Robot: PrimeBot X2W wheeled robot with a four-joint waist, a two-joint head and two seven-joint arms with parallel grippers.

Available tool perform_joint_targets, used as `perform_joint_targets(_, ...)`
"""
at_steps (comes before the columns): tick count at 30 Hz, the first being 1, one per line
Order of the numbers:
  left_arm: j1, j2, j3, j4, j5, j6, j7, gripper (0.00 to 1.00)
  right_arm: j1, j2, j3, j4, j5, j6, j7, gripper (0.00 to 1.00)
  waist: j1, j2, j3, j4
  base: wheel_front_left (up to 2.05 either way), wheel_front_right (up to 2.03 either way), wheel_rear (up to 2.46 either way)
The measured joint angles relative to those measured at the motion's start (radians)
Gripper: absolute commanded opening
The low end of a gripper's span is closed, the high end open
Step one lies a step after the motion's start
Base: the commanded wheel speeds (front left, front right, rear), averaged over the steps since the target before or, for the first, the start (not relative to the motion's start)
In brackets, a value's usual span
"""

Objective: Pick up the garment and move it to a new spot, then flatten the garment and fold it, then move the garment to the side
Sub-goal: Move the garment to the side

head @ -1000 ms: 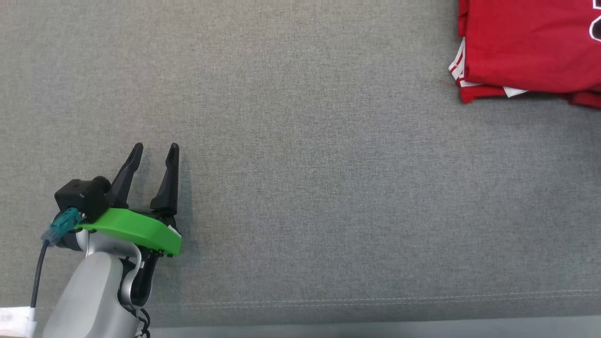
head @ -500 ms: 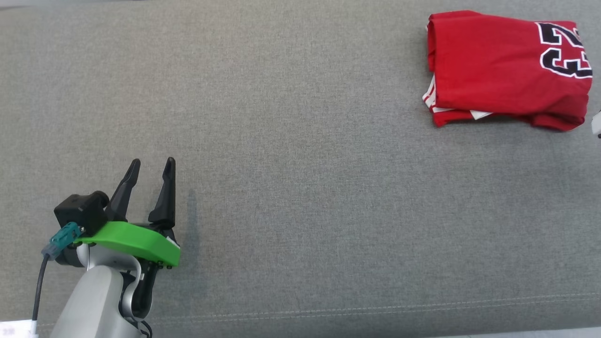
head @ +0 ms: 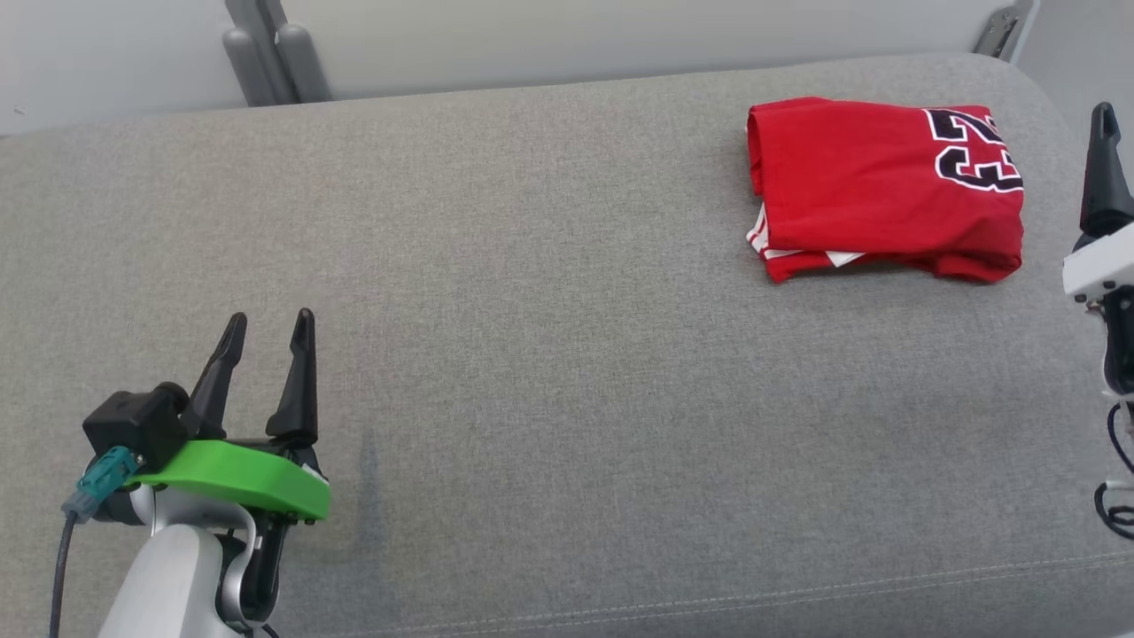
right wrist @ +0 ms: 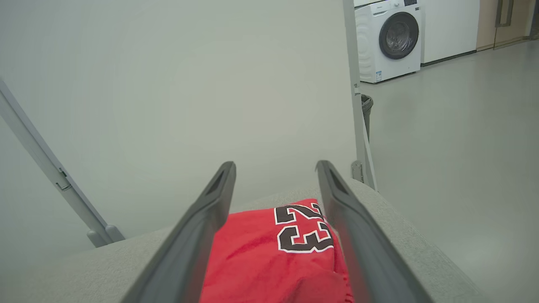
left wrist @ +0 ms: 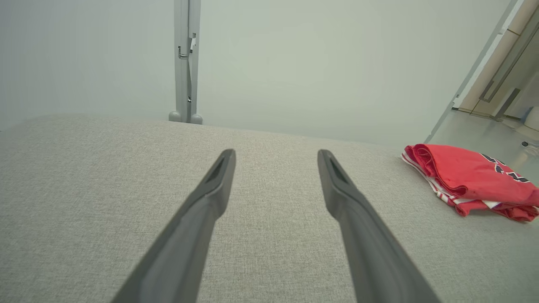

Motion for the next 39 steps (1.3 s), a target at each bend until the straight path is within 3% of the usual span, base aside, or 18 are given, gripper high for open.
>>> perform_joint_targets(15, 0.069, -0.018, 0.052, -0.065, 0.010, 0.000, 0.000, 1.00, 0.330, 0.159, -0.057, -0.305, -0.150, 0.000, 0.000, 1.00, 0.0000, 0.0000, -0.033, -0.008, 0.00, 0.00, 0.00)
perform_joint_targets(22, 0.101, -0.022, 0.053, -0.078, 0.072, 0.000, 0.000, 1.00, 0.422, 0.184, -0.032, -0.394, -0.266, 0.009, 0.000, 1.00, 0.0000, 0.0000, -0.046, -0.009, 0.00, 0.00, 0.00)
perform_joint_targets(39, 0.124, -0.041, 0.067, -0.098, 0.107, 0.000, 0.000, 1.00, 0.508, 0.218, -0.061, -0.496, -0.335, 0.028, 0.000, 1.00, 0.0000, 0.0000, -0.050, 0.007, 0.00, 0.00, 0.00)
